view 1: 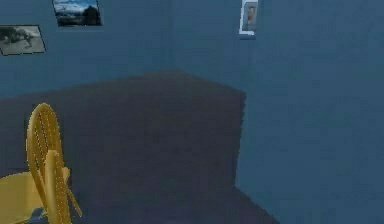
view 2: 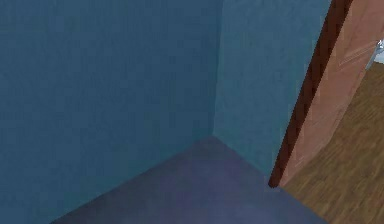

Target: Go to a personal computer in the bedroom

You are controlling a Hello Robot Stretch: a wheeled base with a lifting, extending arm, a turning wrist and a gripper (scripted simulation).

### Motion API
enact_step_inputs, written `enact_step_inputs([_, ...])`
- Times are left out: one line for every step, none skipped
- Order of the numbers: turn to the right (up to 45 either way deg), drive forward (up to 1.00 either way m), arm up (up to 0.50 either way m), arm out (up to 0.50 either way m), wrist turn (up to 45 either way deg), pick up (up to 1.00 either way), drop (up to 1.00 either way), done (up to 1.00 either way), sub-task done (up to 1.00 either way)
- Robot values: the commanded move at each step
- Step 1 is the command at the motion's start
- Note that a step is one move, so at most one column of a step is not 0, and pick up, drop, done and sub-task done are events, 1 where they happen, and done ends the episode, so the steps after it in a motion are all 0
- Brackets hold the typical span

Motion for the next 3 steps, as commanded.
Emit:
enact_step_inputs([-45.0, 0.0, 0.0, 0.0, 0.0, 0.0, 0.0, 0.0, 0.0])
enact_step_inputs([-27.0, 0.0, 0.0, 0.0, 0.0, 0.0, 0.0, 0.0, 0.0])
enact_step_inputs([0.0, 0.0, 0.0, 0.0, 0.0, 0.0, 0.0, 1.0, 0.0])
